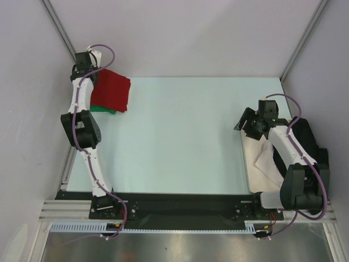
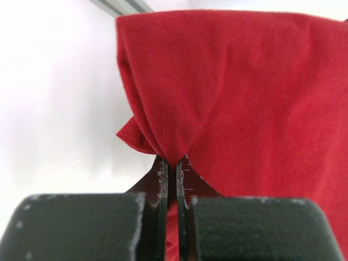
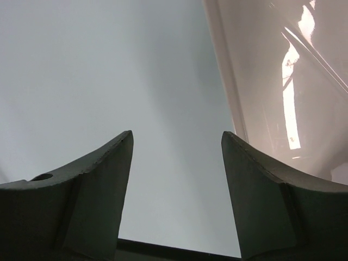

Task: Fold and stack the t-shirts
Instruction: Neatly place the folded tshirt to the corner

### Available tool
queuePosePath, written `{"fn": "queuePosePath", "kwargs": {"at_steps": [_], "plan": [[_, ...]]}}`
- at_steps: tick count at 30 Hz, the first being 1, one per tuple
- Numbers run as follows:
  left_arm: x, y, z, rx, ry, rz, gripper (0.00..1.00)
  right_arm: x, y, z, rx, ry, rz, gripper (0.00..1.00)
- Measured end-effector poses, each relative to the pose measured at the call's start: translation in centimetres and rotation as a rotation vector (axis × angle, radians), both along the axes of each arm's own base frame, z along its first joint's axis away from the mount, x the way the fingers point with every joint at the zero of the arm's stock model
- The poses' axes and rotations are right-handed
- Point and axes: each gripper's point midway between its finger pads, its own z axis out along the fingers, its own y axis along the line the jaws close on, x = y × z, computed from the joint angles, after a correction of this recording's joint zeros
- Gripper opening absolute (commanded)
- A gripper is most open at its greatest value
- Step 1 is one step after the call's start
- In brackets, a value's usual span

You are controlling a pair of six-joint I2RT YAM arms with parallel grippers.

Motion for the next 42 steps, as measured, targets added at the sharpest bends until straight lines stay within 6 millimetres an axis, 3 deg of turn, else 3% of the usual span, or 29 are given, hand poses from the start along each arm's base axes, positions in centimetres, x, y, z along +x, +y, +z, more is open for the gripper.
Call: {"fn": "queuePosePath", "kwargs": {"at_steps": [3,6,7,8,11,16,22,27,33,36,38,42], "plan": [[0.5,0.3,-2.6,-0.002,0.032,-0.001,0.09,-0.1,-0.2,0.0,-0.012,0.007,-0.007,0.71],[0.8,1.0,-4.9,0.015,0.061,0.022,0.49,0.0,-0.3,0.3,-0.013,0.004,-0.008,0.71],[0.8,1.4,-5.4,0.025,0.069,0.035,0.97,0.1,-0.3,0.5,-0.013,0.000,-0.008,0.71],[0.8,1.8,-5.9,0.036,0.078,0.046,1.00,0.2,-0.3,0.6,-0.013,-0.003,-0.008,0.71],[0.5,3.1,-6.5,0.054,0.084,0.093,1.00,0.4,-0.2,1.1,-0.009,-0.013,-0.006,0.71],[0.4,4.1,-5.8,0.075,0.063,0.116,1.00,0.5,-0.1,1.3,-0.001,-0.016,-0.006,0.71],[-1.7,2.4,-4.5,0.036,0.098,0.065,1.00,0.2,0.0,1.3,0.002,-0.002,-0.007,0.71],[-7.1,-2.8,-3.3,-0.041,0.158,-0.070,1.00,-0.3,0.1,2.0,0.009,-0.016,0.000,0.72],[-15.9,-14.2,-2.8,-0.077,0.213,-0.360,1.00,-1.2,0.4,2.9,0.013,-0.053,0.022,0.72],[-19.8,-18.7,-3.4,-0.105,0.230,-0.493,1.00,-2.3,0.3,2.3,0.006,-0.047,0.034,0.72],[-22.5,-19.7,-4.0,-0.130,0.249,-0.538,1.00,-3.1,0.3,1.9,0.000,-0.043,0.042,0.72],[-26.8,-19.8,-5.4,-0.165,0.269,-0.558,1.00,-4.6,0.3,1.4,-0.005,-0.049,0.060,0.72]]}}
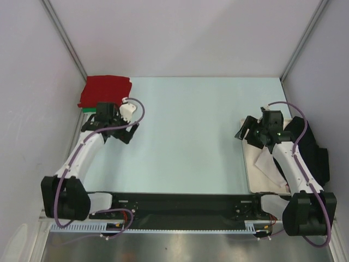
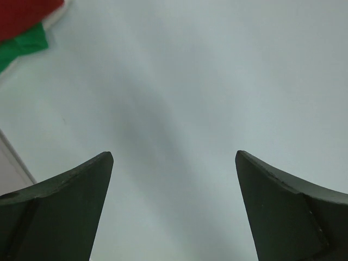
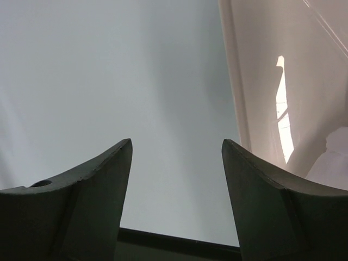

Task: Fold and stack the t-shirts
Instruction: Neatly place the folded tshirt to the corner

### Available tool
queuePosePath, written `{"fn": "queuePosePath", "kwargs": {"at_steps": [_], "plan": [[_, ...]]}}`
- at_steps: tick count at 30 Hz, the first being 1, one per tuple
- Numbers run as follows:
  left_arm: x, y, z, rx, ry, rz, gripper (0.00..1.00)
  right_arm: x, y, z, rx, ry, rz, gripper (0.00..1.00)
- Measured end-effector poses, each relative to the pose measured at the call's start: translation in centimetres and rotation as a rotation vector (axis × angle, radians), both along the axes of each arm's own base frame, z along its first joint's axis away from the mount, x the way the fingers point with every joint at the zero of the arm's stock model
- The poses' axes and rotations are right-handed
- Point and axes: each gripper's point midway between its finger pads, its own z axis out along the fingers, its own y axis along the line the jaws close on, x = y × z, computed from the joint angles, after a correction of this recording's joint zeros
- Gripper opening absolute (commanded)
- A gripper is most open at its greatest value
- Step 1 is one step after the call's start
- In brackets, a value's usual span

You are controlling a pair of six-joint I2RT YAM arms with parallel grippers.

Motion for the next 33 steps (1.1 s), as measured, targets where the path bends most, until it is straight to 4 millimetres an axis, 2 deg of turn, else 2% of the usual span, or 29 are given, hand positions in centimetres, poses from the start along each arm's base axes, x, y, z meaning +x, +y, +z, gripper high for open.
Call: {"fn": "queuePosePath", "kwargs": {"at_steps": [6,12,16,23,33], "plan": [[-5.4,0.1,-1.2,-0.020,-0.045,-0.010,1.00,-1.7,0.2,-0.3,0.001,-0.022,0.023,0.72],[-7.9,0.8,-2.9,-0.021,-0.103,0.027,1.00,-2.6,0.2,-0.3,0.000,-0.046,0.034,0.73],[-8.2,1.5,-3.9,0.000,-0.095,0.071,1.00,-2.7,0.3,0.0,0.000,-0.060,0.044,0.73],[-7.5,2.0,-3.3,0.016,-0.133,0.101,1.00,-2.7,0.4,0.1,0.001,-0.064,0.050,0.73],[-7.4,2.3,-3.5,0.027,-0.136,0.110,1.00,-2.8,0.4,0.2,0.000,-0.069,0.050,0.73]]}}
